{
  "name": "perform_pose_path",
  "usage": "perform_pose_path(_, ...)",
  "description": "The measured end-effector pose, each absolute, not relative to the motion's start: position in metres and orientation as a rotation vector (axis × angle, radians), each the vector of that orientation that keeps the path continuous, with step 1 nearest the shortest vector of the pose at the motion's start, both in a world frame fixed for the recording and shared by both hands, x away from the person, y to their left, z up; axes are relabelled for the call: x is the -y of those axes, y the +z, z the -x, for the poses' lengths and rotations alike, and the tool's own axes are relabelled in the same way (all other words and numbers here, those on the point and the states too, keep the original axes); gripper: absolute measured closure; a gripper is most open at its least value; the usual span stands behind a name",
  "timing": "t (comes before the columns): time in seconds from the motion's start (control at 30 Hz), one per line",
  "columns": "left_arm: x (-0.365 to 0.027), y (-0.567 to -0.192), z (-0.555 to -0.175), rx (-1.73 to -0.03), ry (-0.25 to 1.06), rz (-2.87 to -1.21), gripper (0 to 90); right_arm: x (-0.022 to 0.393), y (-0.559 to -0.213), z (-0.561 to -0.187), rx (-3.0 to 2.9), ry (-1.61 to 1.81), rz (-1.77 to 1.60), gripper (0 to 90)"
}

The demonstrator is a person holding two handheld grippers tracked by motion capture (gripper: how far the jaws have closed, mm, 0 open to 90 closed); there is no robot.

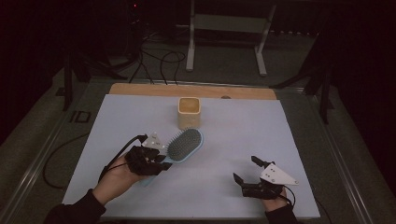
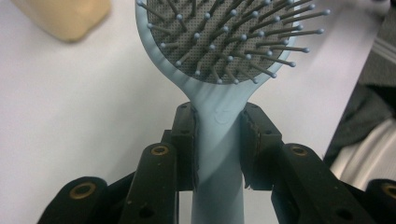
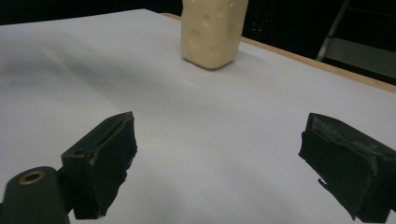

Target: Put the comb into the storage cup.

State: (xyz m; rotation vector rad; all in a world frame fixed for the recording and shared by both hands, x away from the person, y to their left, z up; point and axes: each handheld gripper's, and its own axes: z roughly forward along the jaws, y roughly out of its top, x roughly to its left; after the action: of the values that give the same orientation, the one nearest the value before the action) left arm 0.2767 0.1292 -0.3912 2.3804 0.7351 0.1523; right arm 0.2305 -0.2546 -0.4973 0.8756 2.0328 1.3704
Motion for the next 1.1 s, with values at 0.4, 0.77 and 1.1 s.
perform_pose_path(0.4,-0.131,-0.371,-0.291,-0.758,0.234,-2.272,70.0,0.253,-0.498,-0.231,-2.047,1.364,-0.861,10.0)
perform_pose_path(0.77,-0.128,-0.351,-0.309,-0.784,0.282,-2.181,70.0,0.255,-0.496,-0.231,-2.017,1.377,-0.881,10.0)
perform_pose_path(1.1,-0.123,-0.336,-0.334,-0.796,0.29,-2.135,70.0,0.255,-0.495,-0.229,-2.015,1.352,-0.868,10.0)
